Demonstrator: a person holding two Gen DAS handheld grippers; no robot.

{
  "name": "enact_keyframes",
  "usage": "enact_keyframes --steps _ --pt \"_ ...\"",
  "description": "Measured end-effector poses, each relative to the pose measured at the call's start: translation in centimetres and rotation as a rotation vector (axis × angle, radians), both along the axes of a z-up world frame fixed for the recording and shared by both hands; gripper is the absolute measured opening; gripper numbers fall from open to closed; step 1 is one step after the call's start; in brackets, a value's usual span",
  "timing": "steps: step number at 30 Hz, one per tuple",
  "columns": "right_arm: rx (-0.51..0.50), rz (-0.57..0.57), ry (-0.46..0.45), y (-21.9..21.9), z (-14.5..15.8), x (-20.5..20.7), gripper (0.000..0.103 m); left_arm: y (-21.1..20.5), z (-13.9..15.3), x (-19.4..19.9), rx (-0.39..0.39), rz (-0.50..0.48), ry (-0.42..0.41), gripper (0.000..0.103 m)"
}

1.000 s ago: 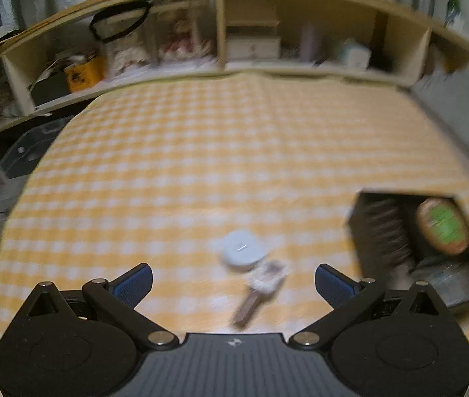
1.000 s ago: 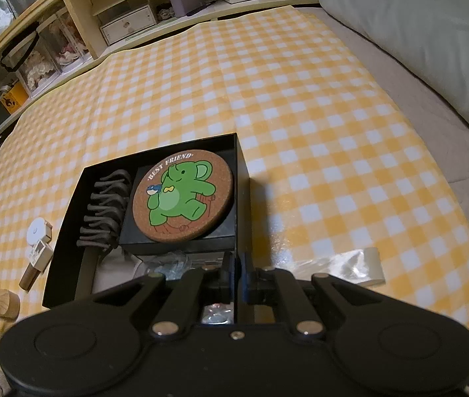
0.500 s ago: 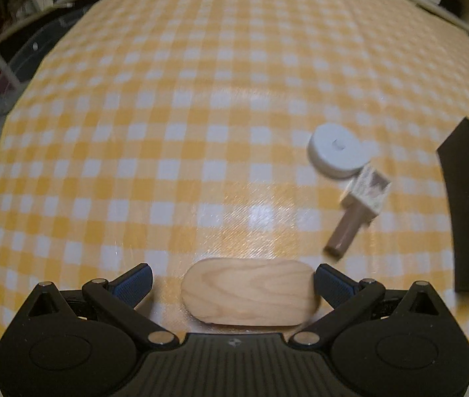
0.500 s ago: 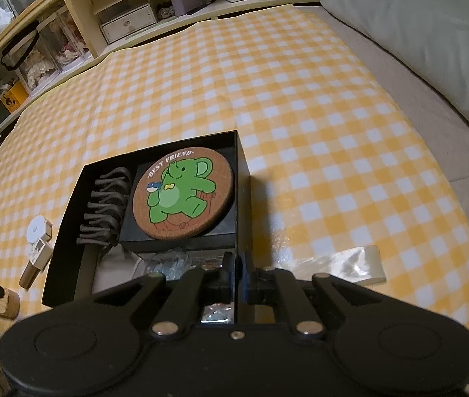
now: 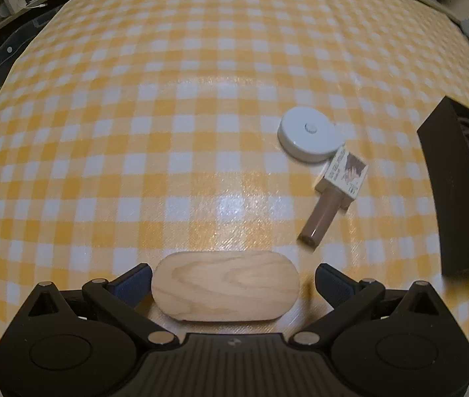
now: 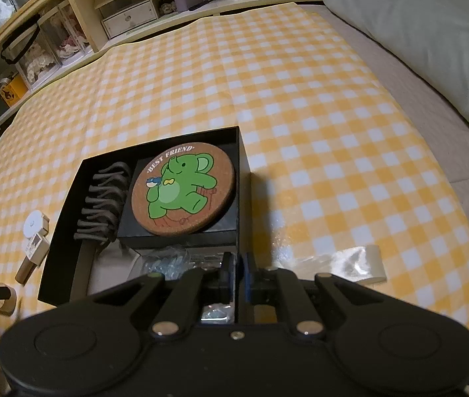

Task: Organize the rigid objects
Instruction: 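Grasp the wooden oval block with the left gripper and lift, then carry the wooden block into the tray beside the spring and release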

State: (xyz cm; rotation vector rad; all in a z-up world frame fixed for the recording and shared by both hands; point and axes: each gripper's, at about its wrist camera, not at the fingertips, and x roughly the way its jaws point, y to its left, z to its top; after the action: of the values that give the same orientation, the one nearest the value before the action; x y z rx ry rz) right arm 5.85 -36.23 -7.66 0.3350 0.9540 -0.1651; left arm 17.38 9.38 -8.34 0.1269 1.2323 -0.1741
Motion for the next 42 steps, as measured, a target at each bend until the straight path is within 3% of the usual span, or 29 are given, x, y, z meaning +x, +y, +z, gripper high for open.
enact_keyframes --steps 3,6,11,16,23,27,30,37,42 --pt "-0.004 0.003 0.001 0.1 0.0 0.0 0.008 -0.1 -0.4 0.2 0.021 -0.007 0.004 0.102" --pt "-0.003 0.003 -0.001 0.1 0.0 0.0 0.007 -0.4 -0.9 0.5 0.023 -0.003 0.001 0.093" --pt "-0.001 -0.001 0.0 0.0 0.0 0.0 0.005 -2.4 -1.7 1.1 0.027 -0.02 -0.032 0.092" --pt "-0.01 0.004 0.002 0.0 0.0 0.0 0.005 -4.2 0.6 0.4 -0.088 -0.033 -0.098 0.092" --pt "-0.009 0.001 0.002 0.0 0.0 0.1 0.005 -8.5 4.6 -1.9 -0.36 -0.083 -0.132 0.092" --pt "-0.005 -0.001 0.002 0.0 -0.1 0.1 0.005 -12.0 5.9 -3.3 -0.419 -0.14 -0.127 0.092" --pt "-0.004 -0.001 0.002 0.0 0.0 0.0 0.005 -14.8 5.9 -3.8 -0.388 -0.165 -0.134 0.092" --pt "-0.003 -0.002 0.003 0.0 -0.1 0.1 0.005 -19.8 5.1 -3.5 -0.155 -0.22 -0.18 0.092" --pt "0.003 -0.004 0.003 0.0 0.0 0.1 0.005 -23.3 4.7 -4.0 0.01 -0.333 -0.227 0.092"
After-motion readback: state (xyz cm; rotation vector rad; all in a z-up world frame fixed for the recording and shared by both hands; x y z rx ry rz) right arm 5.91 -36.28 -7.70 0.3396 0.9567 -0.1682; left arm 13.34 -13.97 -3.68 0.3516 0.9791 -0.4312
